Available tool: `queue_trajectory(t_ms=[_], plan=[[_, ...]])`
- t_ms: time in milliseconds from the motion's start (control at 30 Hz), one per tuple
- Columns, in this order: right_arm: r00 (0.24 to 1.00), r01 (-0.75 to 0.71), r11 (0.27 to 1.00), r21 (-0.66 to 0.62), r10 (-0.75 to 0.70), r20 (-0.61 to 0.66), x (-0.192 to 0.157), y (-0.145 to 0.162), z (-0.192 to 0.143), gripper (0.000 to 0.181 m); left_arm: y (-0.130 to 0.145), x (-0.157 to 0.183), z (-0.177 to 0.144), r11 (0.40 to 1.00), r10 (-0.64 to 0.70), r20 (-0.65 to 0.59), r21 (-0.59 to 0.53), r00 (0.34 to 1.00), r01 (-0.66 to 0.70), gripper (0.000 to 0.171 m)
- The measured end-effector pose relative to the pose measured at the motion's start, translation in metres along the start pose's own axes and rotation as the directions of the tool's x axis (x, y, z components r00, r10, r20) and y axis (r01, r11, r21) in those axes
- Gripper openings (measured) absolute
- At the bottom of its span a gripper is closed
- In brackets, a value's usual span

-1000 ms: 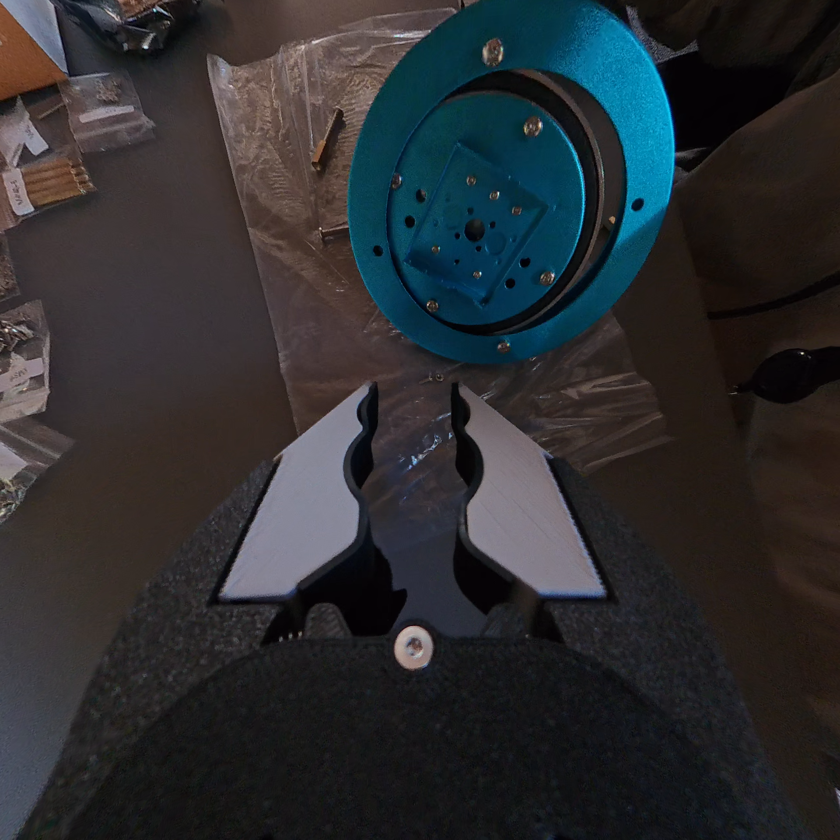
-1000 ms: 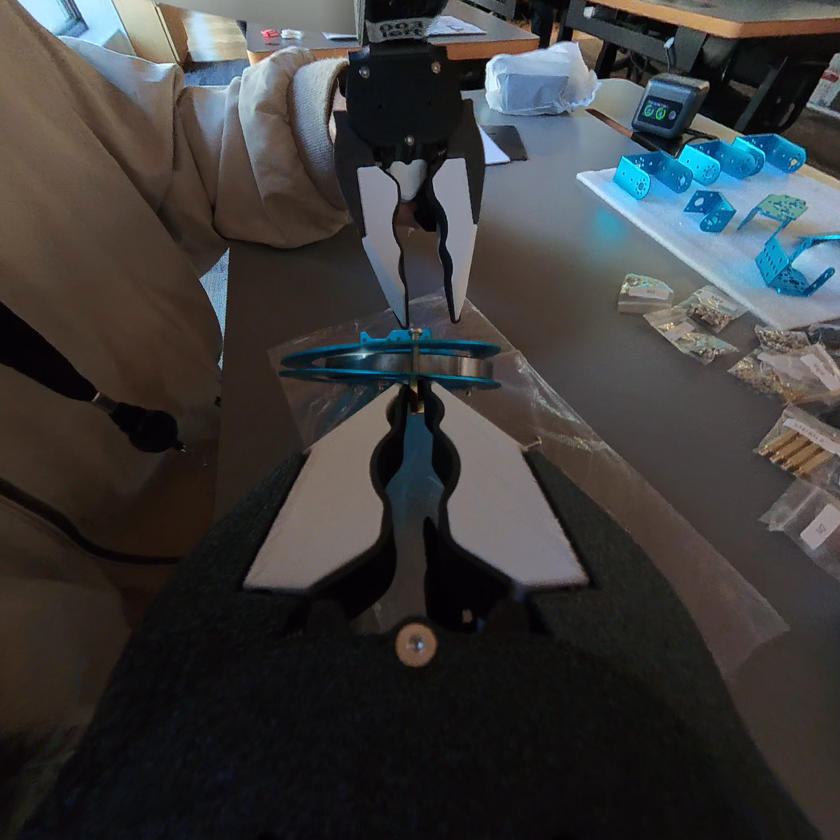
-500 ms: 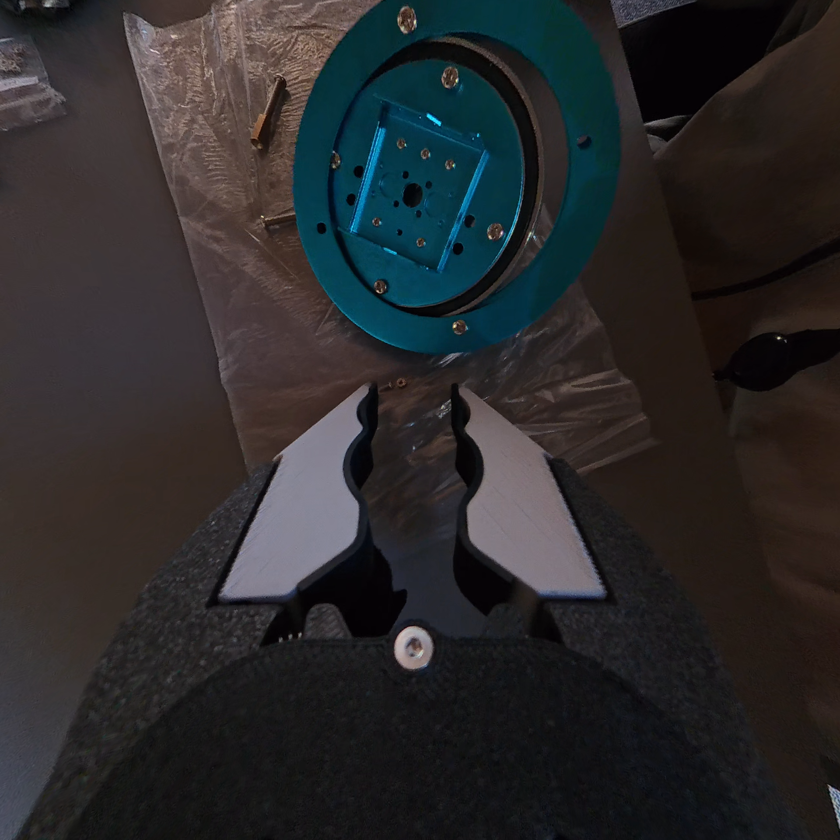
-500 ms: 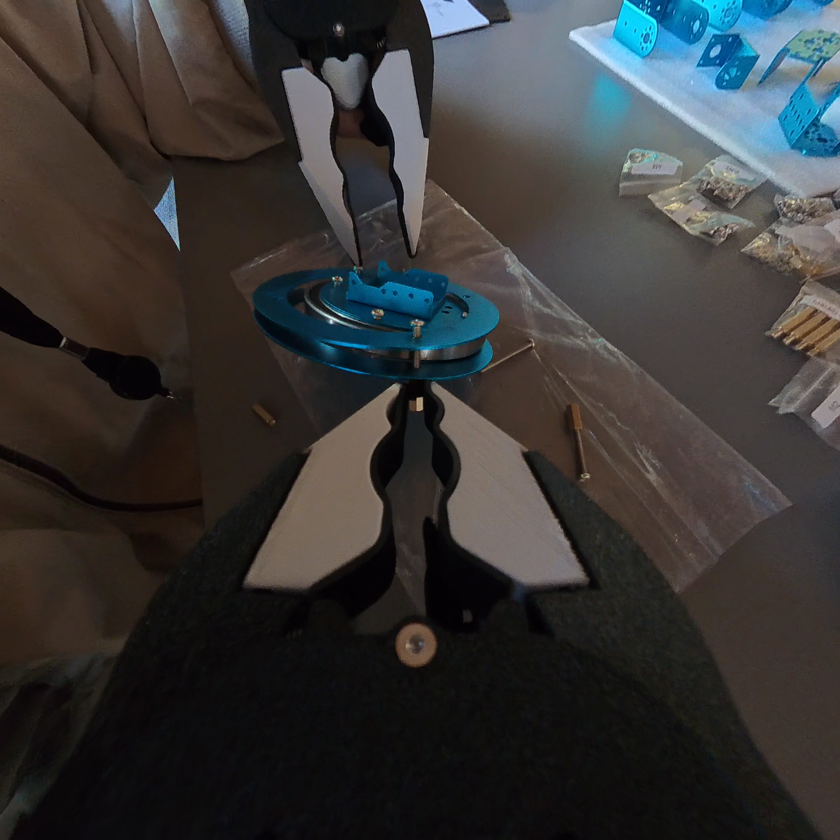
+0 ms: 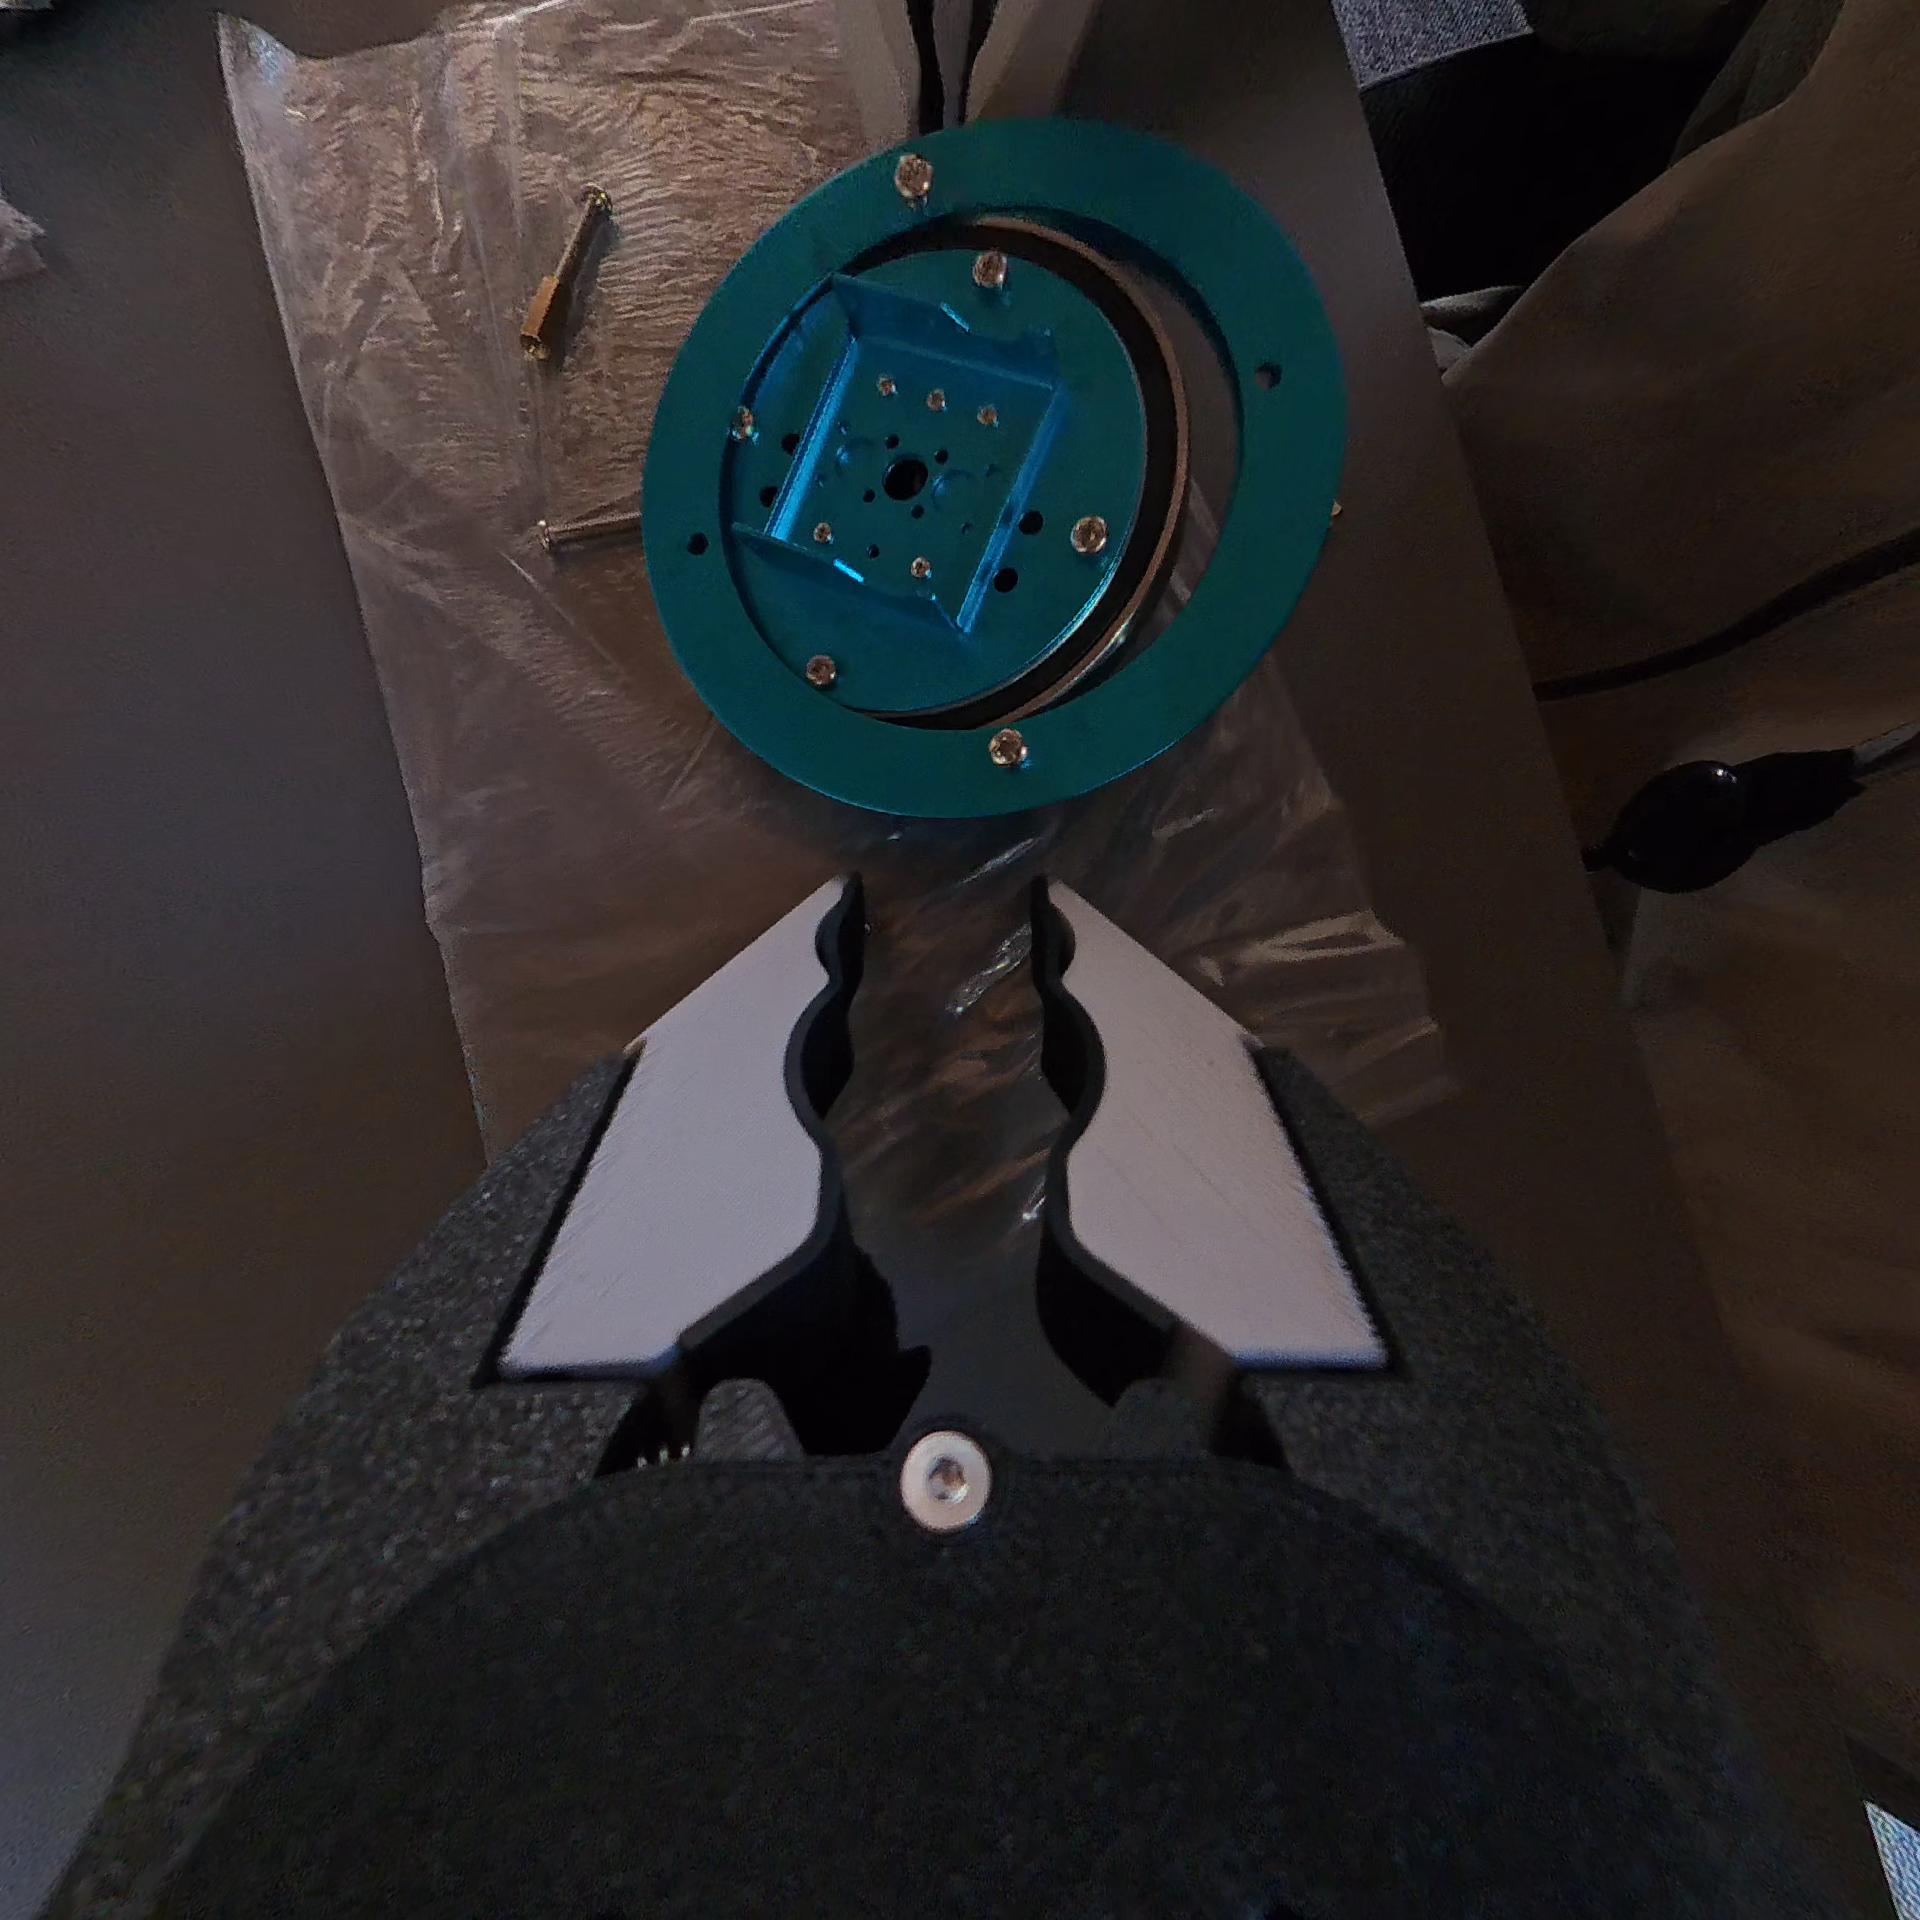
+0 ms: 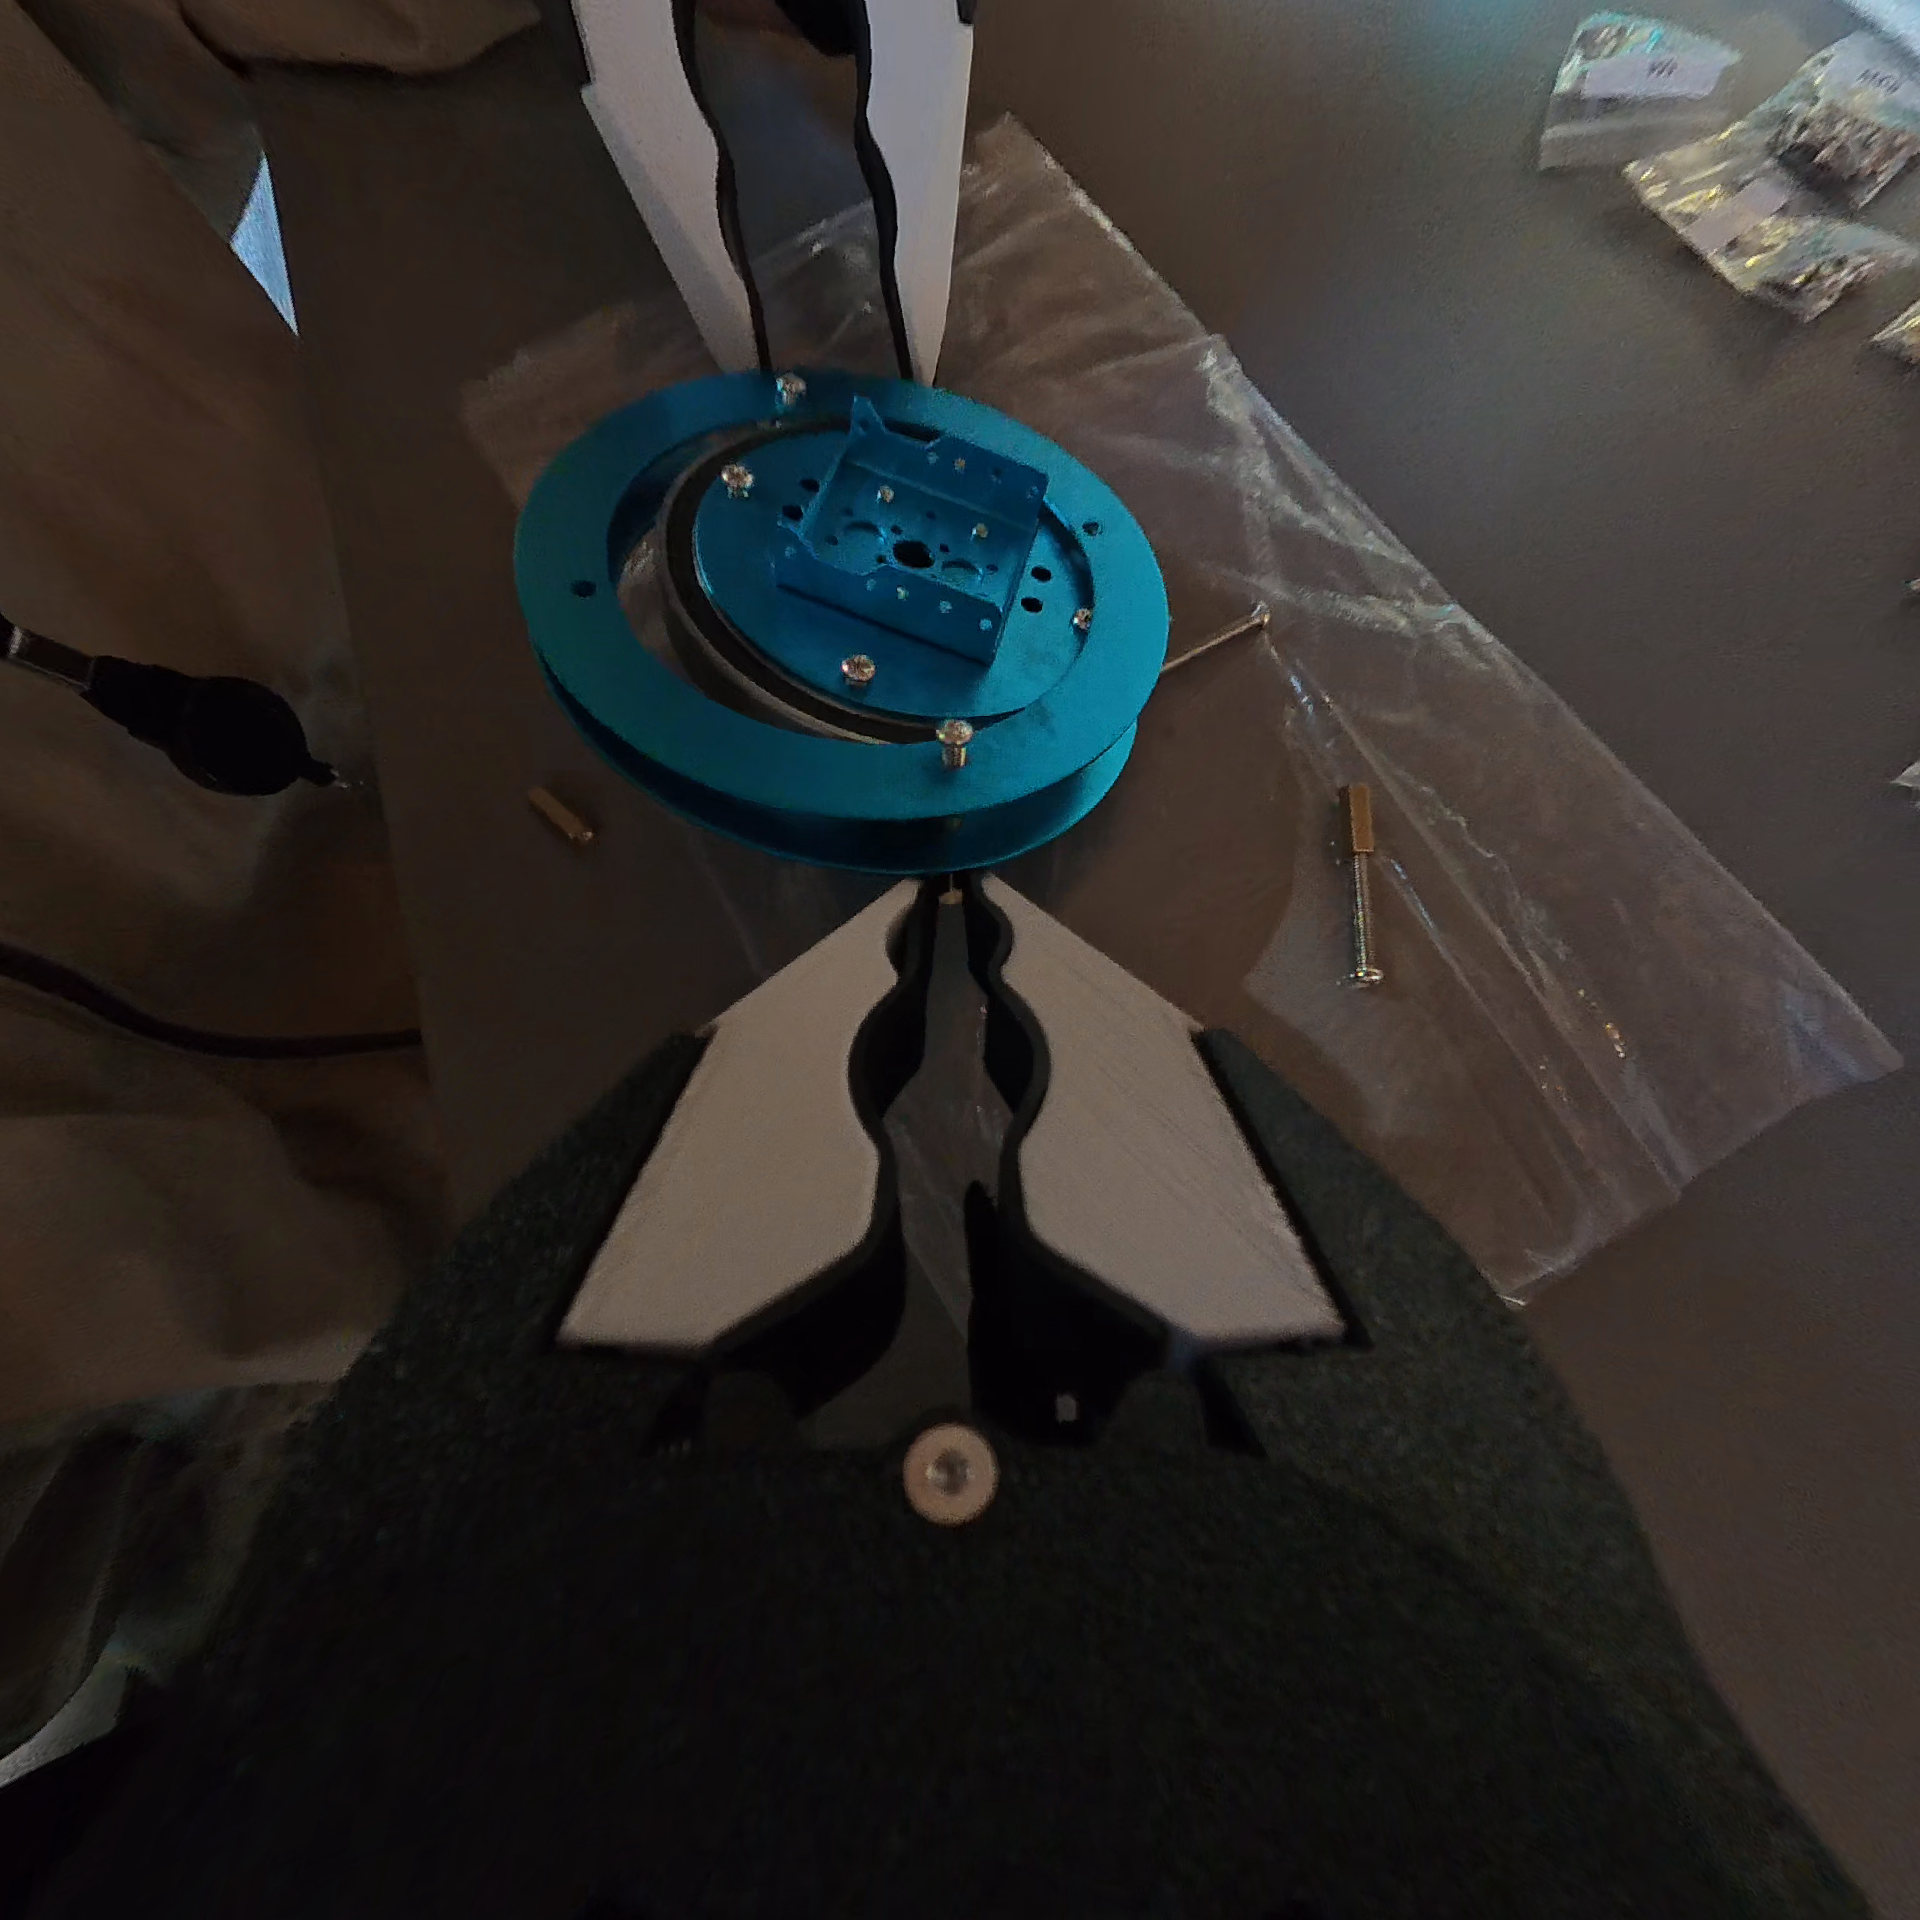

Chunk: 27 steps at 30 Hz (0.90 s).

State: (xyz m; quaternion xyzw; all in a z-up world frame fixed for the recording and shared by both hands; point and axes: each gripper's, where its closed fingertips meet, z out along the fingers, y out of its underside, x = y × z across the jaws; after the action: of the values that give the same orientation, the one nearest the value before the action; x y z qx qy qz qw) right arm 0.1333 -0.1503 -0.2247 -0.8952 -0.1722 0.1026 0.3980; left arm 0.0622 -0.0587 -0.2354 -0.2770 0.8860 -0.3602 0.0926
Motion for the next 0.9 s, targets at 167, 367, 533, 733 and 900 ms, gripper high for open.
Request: queue_trajectory(t_ms=[167,367,533,733,900], plan=[[1.000,0.012,0.998,-0.065,-0.013,-0.002,-0.001,0.010,0.006,0.000,-0.001,0.002,0.002,1.000,-0.003,-0.010,0.003,1.000,0.003,0.031],[1.000,0.008,0.997,-0.074,-0.007,0.015,-0.003,0.011,0.009,0.000,-0.001,0.003,0.003,1.000,-0.005,-0.016,0.005,1.000,0.005,0.031],[1.000,0.012,0.997,-0.074,-0.012,-0.001,-0.003,0.011,0.008,0.000,0.000,0.002,0.003,1.000,-0.007,-0.018,0.008,1.000,0.008,0.031],[0.999,0.015,0.997,-0.072,-0.018,-0.042,-0.004,0.013,0.005,0.000,-0.001,0.002,0.003,1.000,-0.012,-0.019,0.014,1.000,0.012,0.031],[0.998,-0.042,0.996,-0.072,0.038,-0.052,-0.006,0.015,0.001,0.012,-0.002,0.003,0.003,1.000,-0.014,-0.024,0.019,1.000,0.015,0.031]])
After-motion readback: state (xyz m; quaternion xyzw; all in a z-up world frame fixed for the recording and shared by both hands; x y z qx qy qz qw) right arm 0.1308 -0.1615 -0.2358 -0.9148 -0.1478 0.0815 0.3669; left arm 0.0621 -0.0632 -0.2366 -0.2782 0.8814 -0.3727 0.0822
